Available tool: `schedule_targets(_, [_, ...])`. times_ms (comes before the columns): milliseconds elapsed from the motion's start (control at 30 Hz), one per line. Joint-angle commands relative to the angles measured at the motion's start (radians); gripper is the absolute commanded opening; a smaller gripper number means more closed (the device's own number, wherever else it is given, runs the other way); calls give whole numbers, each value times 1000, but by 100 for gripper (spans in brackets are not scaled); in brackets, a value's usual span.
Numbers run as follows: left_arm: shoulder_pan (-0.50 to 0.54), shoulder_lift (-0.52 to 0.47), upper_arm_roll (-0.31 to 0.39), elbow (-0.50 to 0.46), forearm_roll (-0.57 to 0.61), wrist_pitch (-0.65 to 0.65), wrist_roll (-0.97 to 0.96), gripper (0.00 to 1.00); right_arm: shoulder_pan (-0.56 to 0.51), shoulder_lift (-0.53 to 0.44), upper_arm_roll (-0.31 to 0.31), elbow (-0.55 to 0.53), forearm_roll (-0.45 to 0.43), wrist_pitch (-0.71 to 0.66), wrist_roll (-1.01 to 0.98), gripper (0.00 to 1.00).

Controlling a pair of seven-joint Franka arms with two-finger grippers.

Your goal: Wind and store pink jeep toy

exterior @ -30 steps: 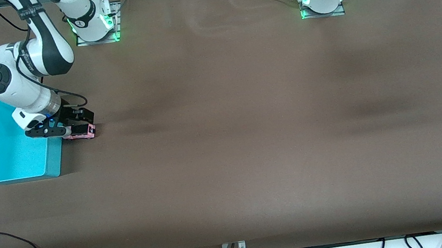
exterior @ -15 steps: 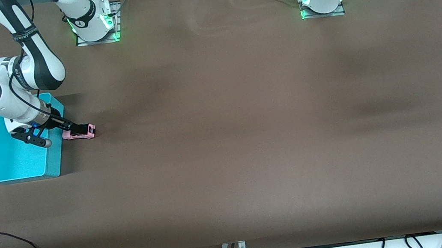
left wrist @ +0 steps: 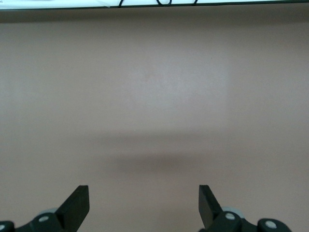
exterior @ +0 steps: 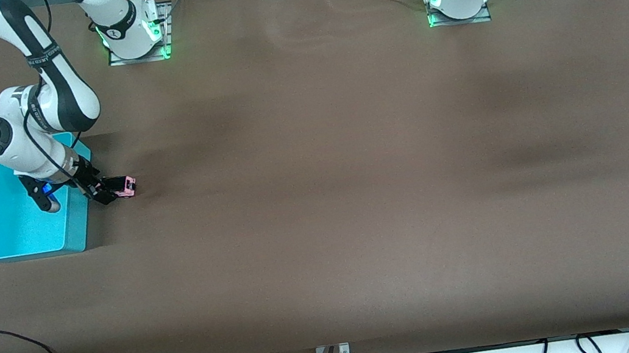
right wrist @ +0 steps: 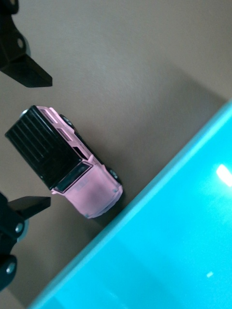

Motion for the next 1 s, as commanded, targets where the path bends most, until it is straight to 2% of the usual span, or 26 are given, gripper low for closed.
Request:
schedule_targets(0, [-22, -1, -1, -4, 31, 0, 17, 100, -7, 11, 8, -25, -4, 32, 139, 100])
schedule_targets(200, [-24, 3, -4, -7, 62, -3, 17, 100, -11, 41, 8, -100, -4, 215, 251, 100])
schedule_targets(567, [-30, 5, -4, -48, 62, 12, 17, 100, -13, 72, 8, -98, -2, 236, 307, 99])
schedule_targets(600, [-36, 3, -4, -50, 62, 9, 18, 100, -13, 72, 8, -97, -2, 236, 305, 93])
schedule_targets(633, [-36, 3, -4, -50, 62, 7, 18, 100, -15, 72, 8, -97, -2, 234, 305, 82])
schedule_targets(667, [-37, 2, -4, -50, 62, 4, 20, 100, -13, 71, 8, -97, -2, 234, 305, 69])
schedule_targets(733, [-39, 5, -4, -50, 64, 6, 18, 100, -15, 69, 8, -95, -4, 234, 304, 34])
schedule_targets(767, [-41, 8, -4, -50, 64, 9, 18, 100, -15, 69, 8, -95, -4, 236, 304, 22])
schedule_targets(900, [-41, 9, -2, -48, 65, 24, 20, 100, -13, 63, 8, -94, -5, 236, 302, 0])
schedule_targets(967, [-45, 8, -2, -48, 65, 24, 18, 100, -13, 58, 8, -92, -5, 234, 302, 0])
